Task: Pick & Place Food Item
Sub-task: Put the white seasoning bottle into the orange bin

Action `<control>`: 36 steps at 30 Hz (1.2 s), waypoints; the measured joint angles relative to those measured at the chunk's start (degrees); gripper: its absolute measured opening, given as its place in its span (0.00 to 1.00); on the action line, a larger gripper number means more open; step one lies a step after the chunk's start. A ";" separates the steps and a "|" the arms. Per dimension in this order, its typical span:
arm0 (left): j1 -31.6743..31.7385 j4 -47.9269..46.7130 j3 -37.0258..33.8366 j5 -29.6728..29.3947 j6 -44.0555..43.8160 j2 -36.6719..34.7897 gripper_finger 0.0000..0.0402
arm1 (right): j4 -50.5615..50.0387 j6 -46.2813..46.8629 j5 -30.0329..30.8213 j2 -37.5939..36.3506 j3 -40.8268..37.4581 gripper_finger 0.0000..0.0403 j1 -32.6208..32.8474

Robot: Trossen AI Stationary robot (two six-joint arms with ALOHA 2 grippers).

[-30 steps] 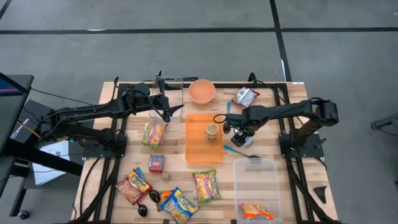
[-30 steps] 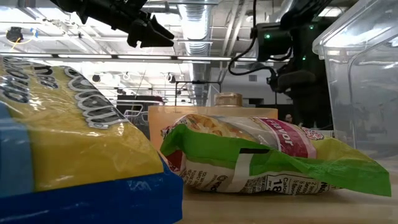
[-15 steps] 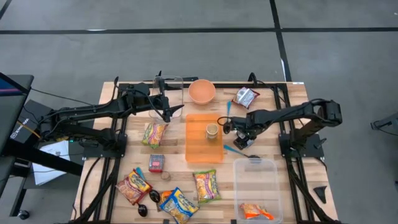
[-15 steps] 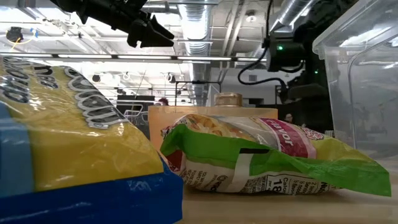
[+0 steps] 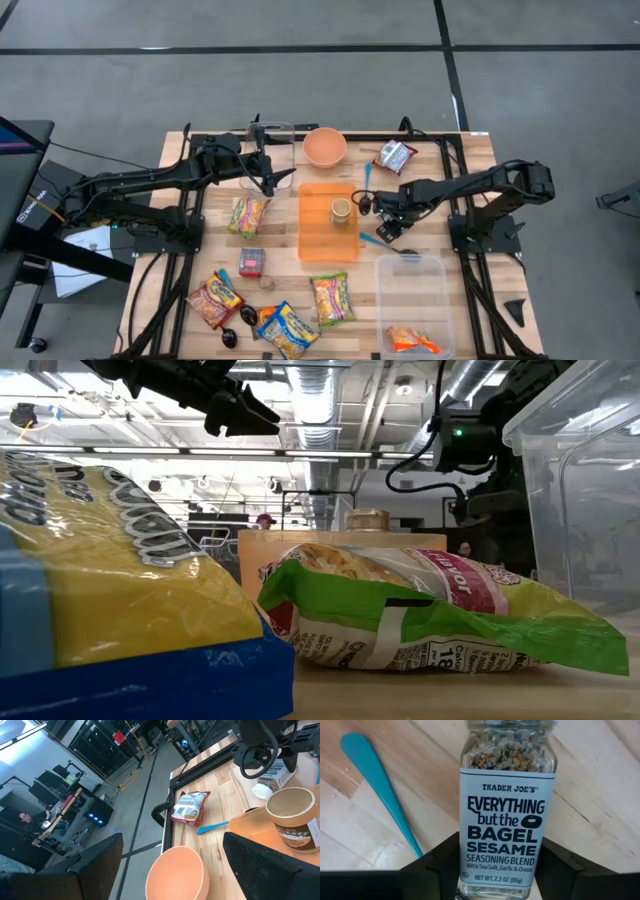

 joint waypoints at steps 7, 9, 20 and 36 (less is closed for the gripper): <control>-0.01 0.01 0.00 0.01 0.01 0.00 0.84 | 0.18 0.89 1.34 -0.64 -0.04 0.48 0.30; 0.00 0.02 0.00 0.01 0.01 0.01 0.84 | -0.65 1.05 1.73 -1.85 0.17 0.48 0.30; -0.37 0.93 0.00 11.60 0.81 -0.02 0.84 | -5.26 3.78 12.54 -17.53 5.45 0.48 7.60; -11.66 6.66 5.96 20.11 1.81 11.06 0.84 | -7.81 -10.41 37.51 -9.65 16.42 0.48 26.03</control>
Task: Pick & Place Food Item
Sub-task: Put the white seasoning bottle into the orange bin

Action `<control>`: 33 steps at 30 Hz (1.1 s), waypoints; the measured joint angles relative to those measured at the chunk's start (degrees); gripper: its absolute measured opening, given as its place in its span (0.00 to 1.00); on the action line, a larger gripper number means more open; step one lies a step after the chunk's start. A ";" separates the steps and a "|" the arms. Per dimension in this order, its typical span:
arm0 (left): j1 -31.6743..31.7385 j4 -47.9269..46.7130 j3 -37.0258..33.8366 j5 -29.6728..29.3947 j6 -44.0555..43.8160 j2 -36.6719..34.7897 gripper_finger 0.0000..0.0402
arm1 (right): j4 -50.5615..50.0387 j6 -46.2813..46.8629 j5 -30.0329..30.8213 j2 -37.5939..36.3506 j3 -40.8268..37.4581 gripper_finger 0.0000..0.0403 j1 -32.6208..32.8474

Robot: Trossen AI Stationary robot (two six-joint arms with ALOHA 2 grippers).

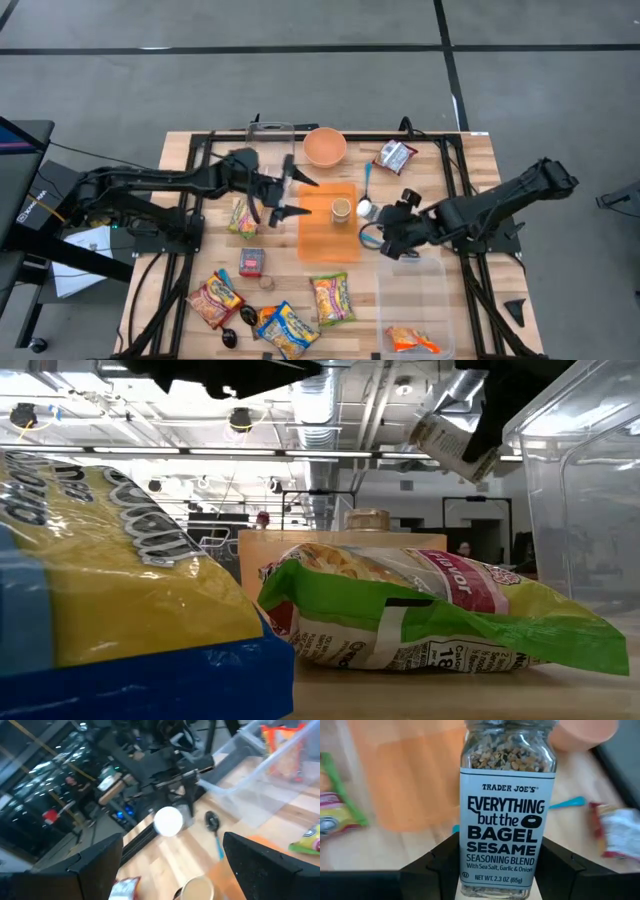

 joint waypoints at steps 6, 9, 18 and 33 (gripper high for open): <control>-2.30 -0.10 7.15 -1.24 0.45 10.71 0.84 | -8.12 -0.85 6.98 6.42 8.07 0.48 2.73; -3.14 -0.21 9.80 -2.41 0.99 14.68 0.84 | -9.85 -0.87 8.50 8.13 10.55 0.48 4.13; -5.36 3.94 11.02 -0.29 0.82 17.84 0.84 | -9.07 -0.72 9.72 9.78 11.21 0.48 5.35; -6.38 5.46 11.02 0.51 0.61 17.91 0.84 | 2.54 -13.41 9.99 10.50 11.23 0.48 2.42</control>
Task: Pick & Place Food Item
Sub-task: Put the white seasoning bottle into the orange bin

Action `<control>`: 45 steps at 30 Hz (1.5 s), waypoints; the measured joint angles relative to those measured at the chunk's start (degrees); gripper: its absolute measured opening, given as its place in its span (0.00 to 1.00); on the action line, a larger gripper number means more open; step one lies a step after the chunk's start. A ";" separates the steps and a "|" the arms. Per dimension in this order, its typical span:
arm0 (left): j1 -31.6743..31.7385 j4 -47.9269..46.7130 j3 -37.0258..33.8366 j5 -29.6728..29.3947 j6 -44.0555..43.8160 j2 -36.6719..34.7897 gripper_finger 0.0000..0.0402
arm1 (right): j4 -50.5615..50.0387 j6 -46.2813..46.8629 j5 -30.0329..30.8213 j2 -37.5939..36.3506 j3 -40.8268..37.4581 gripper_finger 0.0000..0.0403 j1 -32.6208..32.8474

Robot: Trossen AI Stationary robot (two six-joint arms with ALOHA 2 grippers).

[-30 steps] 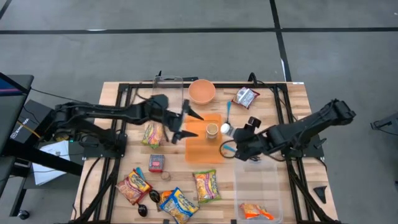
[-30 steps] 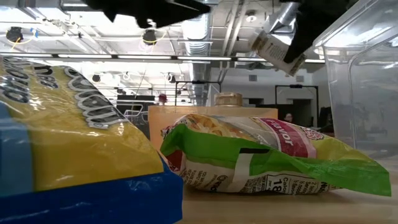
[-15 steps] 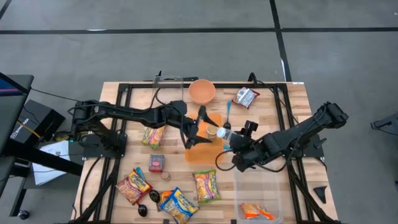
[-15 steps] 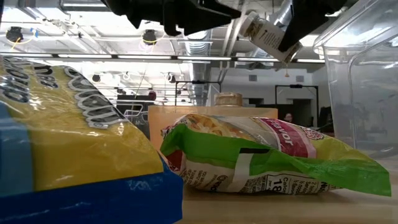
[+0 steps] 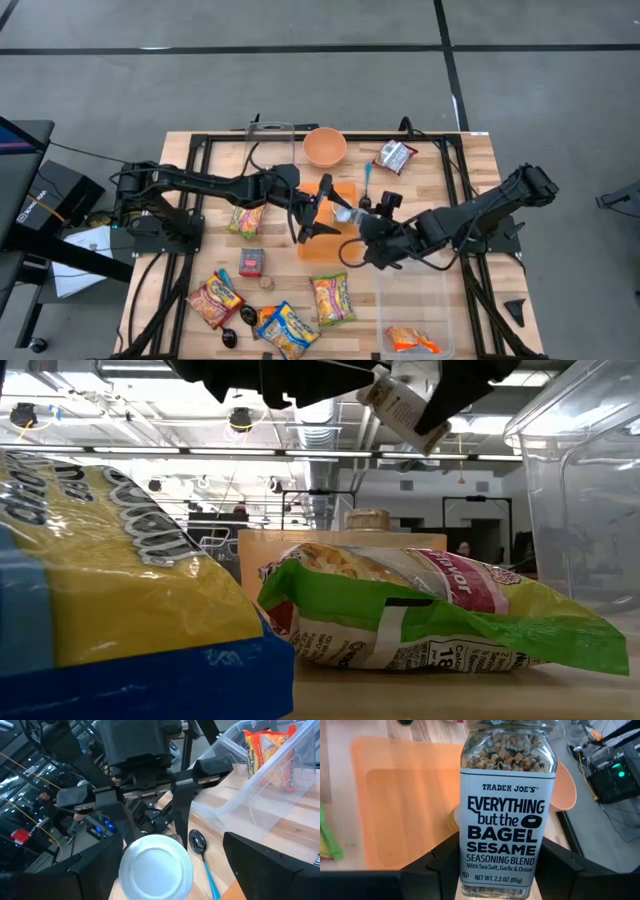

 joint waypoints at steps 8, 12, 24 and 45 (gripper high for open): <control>1.41 1.31 0.00 0.00 -0.61 0.00 0.84 | 2.17 -2.24 0.02 0.00 0.00 0.48 -0.35; 1.76 1.87 0.00 -0.09 -1.35 0.00 0.80 | 2.28 -2.41 0.02 0.00 0.00 0.48 -0.35; 1.91 1.19 -0.02 -0.96 -1.54 0.00 0.65 | 2.67 -3.04 0.33 0.00 0.00 0.48 -0.61; 2.34 -2.54 -0.16 -4.55 0.36 -0.50 0.49 | 5.79 -5.78 5.03 -0.83 0.77 0.84 -0.80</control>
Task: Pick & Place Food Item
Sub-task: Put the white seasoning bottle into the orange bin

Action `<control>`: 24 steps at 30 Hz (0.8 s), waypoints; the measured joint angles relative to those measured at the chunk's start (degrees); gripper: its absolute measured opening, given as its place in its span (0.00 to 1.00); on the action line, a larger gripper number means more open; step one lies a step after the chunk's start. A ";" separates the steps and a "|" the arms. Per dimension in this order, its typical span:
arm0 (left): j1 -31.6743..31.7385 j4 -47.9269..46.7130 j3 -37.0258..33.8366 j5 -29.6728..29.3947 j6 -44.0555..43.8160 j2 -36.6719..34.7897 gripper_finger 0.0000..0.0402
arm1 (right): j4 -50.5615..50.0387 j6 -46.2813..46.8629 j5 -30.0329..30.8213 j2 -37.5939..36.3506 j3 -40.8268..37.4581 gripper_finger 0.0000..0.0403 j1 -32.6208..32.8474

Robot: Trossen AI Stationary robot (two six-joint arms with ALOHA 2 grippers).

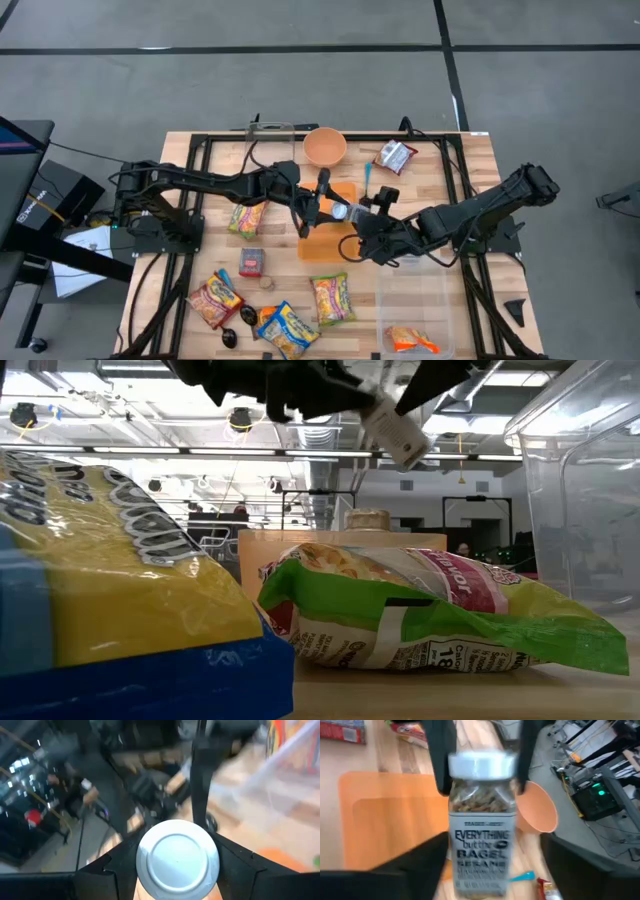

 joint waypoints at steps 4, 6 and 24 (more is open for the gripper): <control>0.88 -0.94 0.05 -1.42 0.15 -1.23 0.49 | -1.03 0.18 0.36 -0.58 1.99 0.95 -0.09; 1.41 -3.35 0.09 -2.77 1.15 -2.35 0.49 | -4.56 1.46 0.41 -0.58 3.70 0.91 0.26; 3.26 -31.44 0.97 -12.61 -18.80 -11.11 0.49 | -32.07 34.52 2.54 -0.53 8.48 0.88 4.15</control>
